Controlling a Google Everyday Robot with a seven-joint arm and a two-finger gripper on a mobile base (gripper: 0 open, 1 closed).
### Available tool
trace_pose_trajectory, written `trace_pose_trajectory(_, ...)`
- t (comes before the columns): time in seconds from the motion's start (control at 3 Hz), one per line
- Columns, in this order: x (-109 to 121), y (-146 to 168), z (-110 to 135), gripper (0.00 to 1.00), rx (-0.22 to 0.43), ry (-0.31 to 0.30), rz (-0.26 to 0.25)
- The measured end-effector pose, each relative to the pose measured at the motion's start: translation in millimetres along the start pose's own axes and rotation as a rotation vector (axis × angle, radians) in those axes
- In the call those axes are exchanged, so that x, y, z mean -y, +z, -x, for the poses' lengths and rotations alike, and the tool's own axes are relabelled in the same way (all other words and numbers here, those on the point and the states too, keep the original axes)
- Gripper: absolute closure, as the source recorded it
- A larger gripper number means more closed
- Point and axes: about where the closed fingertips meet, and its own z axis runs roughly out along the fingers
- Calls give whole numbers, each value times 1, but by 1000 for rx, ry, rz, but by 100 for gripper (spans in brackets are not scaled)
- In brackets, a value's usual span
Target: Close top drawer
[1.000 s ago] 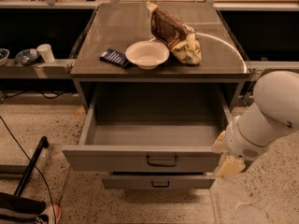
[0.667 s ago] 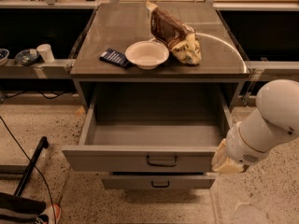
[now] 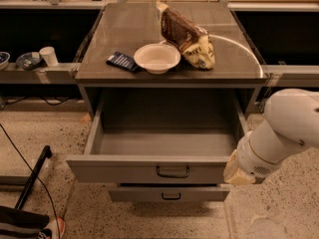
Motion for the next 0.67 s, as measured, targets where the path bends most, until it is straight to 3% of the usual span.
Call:
trace_pose_trajectory(0.33, -1, 17, -8, 100, -11, -65, -94)
trace_pose_trajectory(0.67, 12, 41, -8, 100, 11, -176, -182)
